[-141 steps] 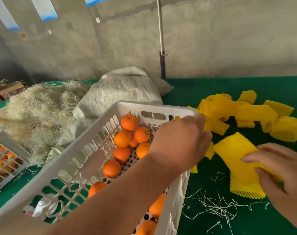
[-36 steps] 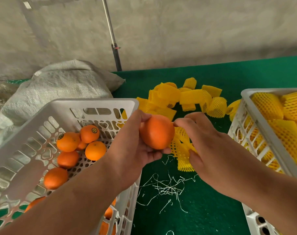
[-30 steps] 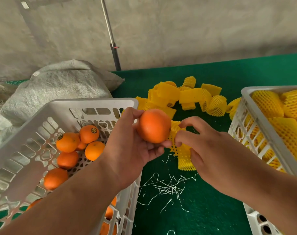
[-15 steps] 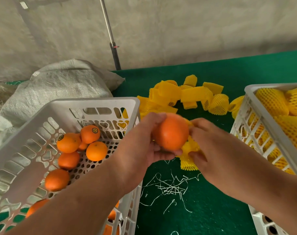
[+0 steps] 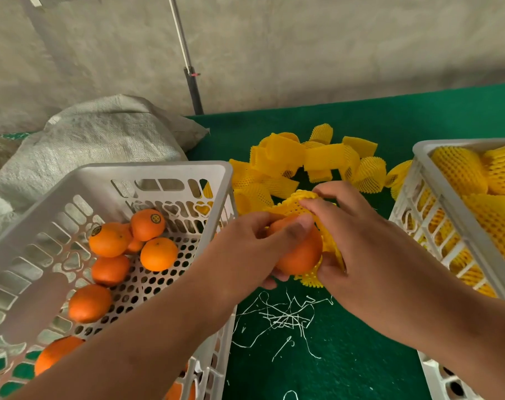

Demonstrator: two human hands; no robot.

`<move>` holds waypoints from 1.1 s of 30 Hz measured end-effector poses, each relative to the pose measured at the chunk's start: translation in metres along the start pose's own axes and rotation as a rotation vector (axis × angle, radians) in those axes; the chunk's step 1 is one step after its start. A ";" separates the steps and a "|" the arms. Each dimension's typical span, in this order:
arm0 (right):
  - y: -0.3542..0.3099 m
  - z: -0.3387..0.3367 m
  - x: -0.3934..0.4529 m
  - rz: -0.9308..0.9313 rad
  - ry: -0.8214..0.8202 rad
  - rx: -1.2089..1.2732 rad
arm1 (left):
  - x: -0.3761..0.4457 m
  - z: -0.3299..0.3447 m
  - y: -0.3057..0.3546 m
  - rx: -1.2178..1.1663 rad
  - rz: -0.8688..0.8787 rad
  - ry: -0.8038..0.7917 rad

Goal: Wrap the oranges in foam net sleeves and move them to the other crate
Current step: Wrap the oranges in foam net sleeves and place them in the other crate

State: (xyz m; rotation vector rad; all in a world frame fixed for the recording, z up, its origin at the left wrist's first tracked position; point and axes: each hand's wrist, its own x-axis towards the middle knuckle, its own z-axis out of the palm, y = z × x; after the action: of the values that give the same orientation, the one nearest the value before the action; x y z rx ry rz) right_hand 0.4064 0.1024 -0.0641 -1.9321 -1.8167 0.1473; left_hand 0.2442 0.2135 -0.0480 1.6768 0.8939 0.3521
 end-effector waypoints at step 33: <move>-0.007 -0.016 0.004 0.284 0.090 0.572 | -0.018 0.012 0.011 0.716 0.551 0.500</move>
State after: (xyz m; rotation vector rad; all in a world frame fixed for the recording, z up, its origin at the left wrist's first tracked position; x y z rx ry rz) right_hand 0.4073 0.1017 -0.0462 -1.7251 -1.2503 0.5938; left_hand 0.2442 0.1922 -0.0373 2.5718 0.9648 0.9370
